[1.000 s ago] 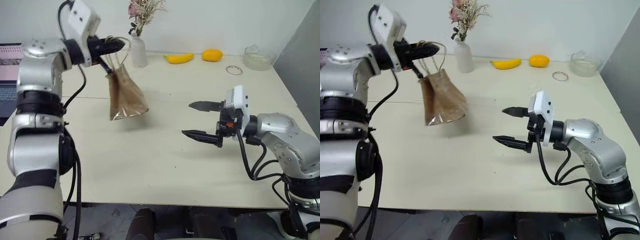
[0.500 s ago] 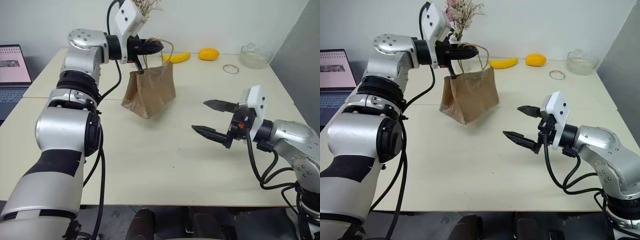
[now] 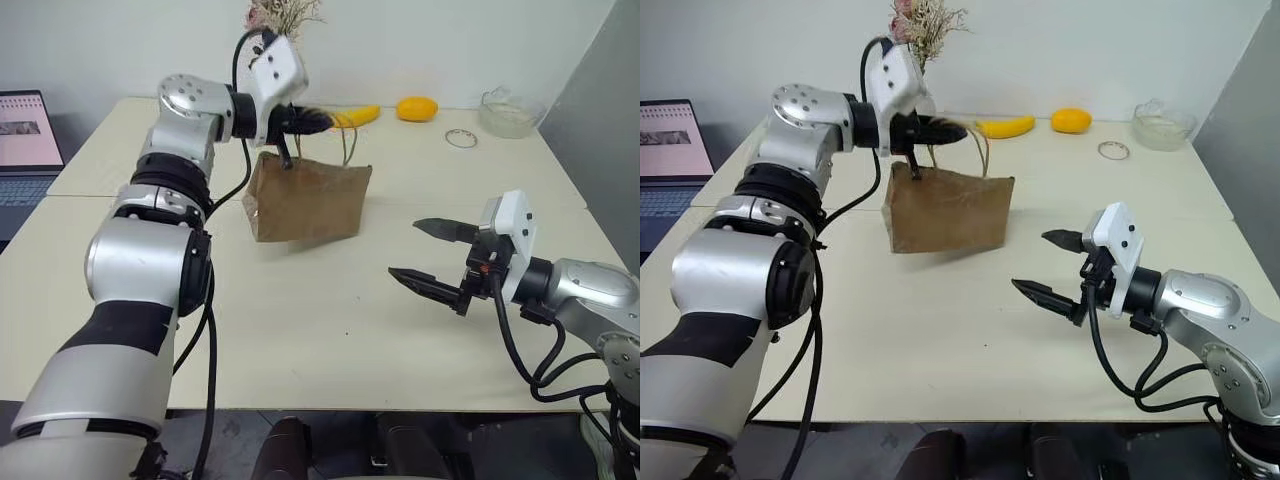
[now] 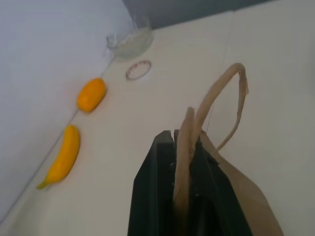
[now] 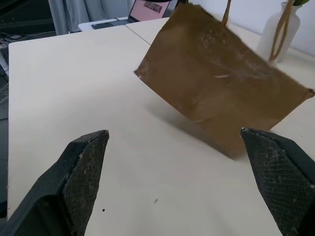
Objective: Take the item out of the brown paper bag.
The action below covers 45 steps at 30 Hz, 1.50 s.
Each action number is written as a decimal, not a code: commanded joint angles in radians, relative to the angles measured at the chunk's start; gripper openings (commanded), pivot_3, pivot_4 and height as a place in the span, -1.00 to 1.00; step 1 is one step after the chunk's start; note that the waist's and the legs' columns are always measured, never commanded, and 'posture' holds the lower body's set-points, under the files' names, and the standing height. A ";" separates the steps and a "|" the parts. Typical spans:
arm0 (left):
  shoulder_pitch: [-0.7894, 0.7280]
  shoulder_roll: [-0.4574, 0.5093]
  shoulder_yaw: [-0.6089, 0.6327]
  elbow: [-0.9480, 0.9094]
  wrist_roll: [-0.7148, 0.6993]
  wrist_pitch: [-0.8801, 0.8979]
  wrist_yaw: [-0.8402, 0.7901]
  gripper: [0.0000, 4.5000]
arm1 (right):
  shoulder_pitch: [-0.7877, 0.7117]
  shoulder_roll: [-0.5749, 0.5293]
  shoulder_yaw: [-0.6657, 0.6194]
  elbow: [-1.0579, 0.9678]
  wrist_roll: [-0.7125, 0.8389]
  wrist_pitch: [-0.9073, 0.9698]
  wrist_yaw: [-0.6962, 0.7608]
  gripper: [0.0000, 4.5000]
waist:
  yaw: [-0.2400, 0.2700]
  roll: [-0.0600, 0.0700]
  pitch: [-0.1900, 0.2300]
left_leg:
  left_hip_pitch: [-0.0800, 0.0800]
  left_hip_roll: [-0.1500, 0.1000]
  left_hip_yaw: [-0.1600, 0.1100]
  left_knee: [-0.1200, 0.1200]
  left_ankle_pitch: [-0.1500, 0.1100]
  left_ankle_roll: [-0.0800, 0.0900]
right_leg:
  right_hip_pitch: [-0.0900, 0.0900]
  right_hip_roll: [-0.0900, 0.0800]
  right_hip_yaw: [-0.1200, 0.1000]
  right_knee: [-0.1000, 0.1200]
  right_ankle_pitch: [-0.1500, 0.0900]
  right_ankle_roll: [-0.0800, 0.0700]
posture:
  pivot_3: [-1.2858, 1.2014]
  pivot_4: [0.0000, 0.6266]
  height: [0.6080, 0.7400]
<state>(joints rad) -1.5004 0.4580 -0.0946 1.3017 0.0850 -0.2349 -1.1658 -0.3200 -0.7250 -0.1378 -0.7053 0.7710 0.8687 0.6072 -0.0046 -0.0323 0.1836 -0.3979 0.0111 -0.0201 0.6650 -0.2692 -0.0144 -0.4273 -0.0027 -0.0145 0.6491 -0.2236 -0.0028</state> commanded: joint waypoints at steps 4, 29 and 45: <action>-0.020 0.031 0.008 -0.014 0.040 -0.065 0.070 -0.98 | -0.002 0.006 -0.014 -0.031 0.008 -0.015 -0.036 1.00 | 0.001 0.000 0.000 | 0.000 0.000 0.000 0.000 0.000 0.000 | 0.000 0.000 0.000 0.000 0.000 0.000 | 0.03 -0.52 1.00; 0.046 0.084 -0.005 0.001 0.141 -0.155 0.254 -0.98 | -0.047 0.104 0.118 -0.002 -0.037 -0.034 -0.110 1.00 | 0.001 0.000 0.000 | 0.000 0.000 0.000 0.003 0.000 0.000 | 0.000 0.000 0.000 0.003 0.000 0.000 | 0.03 -0.52 1.00; -0.034 0.066 0.025 -0.012 0.114 -0.177 0.260 -0.98 | -0.050 0.073 0.090 -0.004 -0.017 -0.018 -0.070 1.00 | 0.001 0.000 0.000 | -0.001 0.000 0.000 0.012 0.000 0.000 | 0.000 0.000 0.000 0.012 0.000 0.000 | 0.03 -0.52 1.00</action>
<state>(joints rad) -1.4652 0.5206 -0.1006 1.3275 0.2344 -0.3820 -0.9144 -0.3657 -0.6321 -0.0118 -0.6745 0.7317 0.8583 0.5218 -0.0032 -0.0325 0.1836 -0.3987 0.0109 -0.0205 0.6772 -0.2693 -0.0143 -0.4272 -0.0031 -0.0142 0.6605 -0.2234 -0.0026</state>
